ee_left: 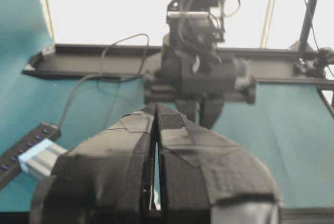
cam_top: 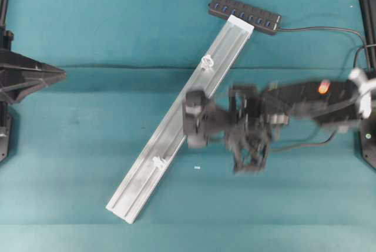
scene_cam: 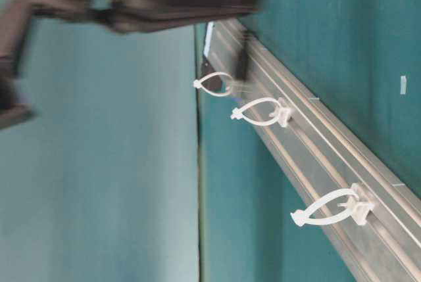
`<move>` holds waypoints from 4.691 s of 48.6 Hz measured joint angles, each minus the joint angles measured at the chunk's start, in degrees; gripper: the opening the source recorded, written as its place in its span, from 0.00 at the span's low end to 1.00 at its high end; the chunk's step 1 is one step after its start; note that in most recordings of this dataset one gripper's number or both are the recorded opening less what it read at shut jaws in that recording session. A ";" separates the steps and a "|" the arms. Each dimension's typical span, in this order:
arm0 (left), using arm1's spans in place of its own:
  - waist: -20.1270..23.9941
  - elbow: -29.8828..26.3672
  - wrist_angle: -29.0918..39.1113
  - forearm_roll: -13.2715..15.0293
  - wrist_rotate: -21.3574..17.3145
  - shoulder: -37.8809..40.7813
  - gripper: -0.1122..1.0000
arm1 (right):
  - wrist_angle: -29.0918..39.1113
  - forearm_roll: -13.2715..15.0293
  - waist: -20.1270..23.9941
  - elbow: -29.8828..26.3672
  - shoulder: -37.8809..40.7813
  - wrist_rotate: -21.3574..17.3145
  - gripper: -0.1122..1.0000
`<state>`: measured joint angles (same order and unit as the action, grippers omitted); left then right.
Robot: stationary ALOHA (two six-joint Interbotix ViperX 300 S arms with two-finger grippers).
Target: Pass the USB cable through three rings with both arms.
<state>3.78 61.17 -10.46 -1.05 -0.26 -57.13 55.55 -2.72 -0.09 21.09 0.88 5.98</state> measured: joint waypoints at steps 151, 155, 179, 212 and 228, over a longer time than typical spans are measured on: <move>0.79 0.00 0.00 0.00 4.83 -2.46 0.10 | -10.20 5.10 -28.83 -2.81 11.16 69.52 0.17; 0.79 0.00 0.00 0.00 4.83 -2.37 0.10 | -10.46 5.01 -28.48 -2.81 11.43 69.52 0.17; 0.79 0.09 0.00 0.00 4.92 -2.11 0.10 | -12.13 3.69 -26.63 -2.99 11.87 68.73 0.17; 0.44 0.09 0.00 0.00 8.96 2.64 0.10 | -12.22 -2.90 -26.02 -2.81 11.87 68.64 0.17; 0.97 0.00 0.00 0.00 9.49 9.23 0.17 | -13.01 -5.54 -26.46 -2.37 12.13 68.12 0.17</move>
<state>4.75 61.17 -10.46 -1.05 9.23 -47.90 42.54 -8.26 -26.54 18.72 13.01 74.09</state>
